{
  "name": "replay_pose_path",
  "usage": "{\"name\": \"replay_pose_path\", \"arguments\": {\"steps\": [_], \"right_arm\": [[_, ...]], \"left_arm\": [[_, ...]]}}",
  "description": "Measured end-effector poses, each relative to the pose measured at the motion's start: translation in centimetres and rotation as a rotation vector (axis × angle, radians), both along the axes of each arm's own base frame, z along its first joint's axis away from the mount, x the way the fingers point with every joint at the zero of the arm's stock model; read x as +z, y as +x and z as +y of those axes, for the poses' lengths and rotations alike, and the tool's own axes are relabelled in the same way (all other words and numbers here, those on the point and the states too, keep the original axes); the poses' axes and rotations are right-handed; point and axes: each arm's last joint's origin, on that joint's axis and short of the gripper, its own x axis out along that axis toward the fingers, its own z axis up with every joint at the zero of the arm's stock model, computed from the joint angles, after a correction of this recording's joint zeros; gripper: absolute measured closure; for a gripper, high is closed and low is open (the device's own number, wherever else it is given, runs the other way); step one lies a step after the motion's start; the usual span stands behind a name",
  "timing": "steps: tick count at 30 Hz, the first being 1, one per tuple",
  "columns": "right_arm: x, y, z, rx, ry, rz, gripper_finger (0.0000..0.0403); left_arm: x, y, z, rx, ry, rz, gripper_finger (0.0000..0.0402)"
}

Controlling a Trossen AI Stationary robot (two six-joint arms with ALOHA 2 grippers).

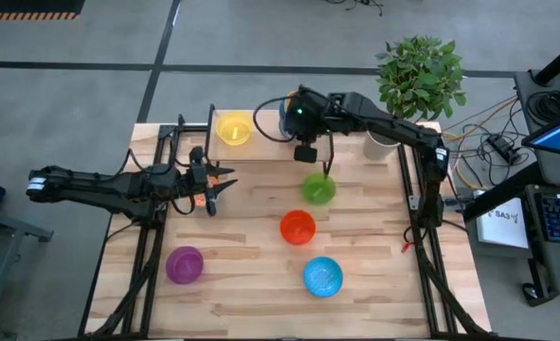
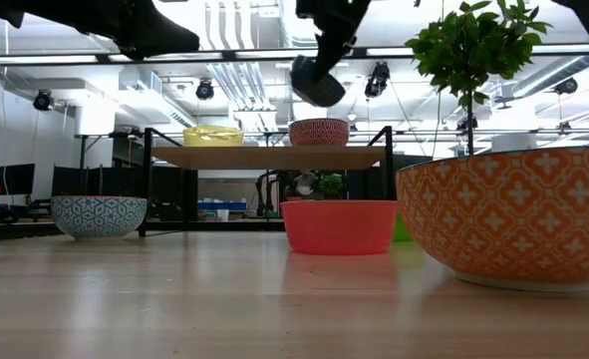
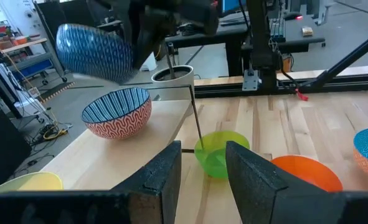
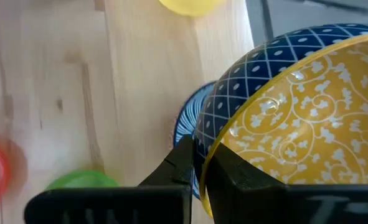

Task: Place and stack bowls onto a shelf
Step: Stack the yellow patterned bowl on top of the blue patterned bowl on the shelf

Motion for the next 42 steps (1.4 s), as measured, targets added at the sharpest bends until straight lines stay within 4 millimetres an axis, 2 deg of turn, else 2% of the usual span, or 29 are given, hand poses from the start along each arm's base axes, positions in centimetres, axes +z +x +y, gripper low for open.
{"name": "replay_pose_path", "arguments": {"steps": [14, 27, 42], "right_arm": [[-3.1, 1.2, -1.2, -0.037, 0.024, 0.132, 0.0390], [-3.8, 1.5, -1.6, -0.040, 0.002, 0.160, 0.0388], [-3.6, 1.5, -1.6, -0.064, 0.010, 0.146, 0.0303]], "left_arm": [[0.0, 0.0, 0.0, -0.001, 0.007, -0.001, 0.0293], [0.0, 0.0, 0.0, -0.001, 0.007, -0.002, 0.0293], [0.0, 0.0, 0.0, -0.001, 0.007, -0.002, 0.0293]]}}
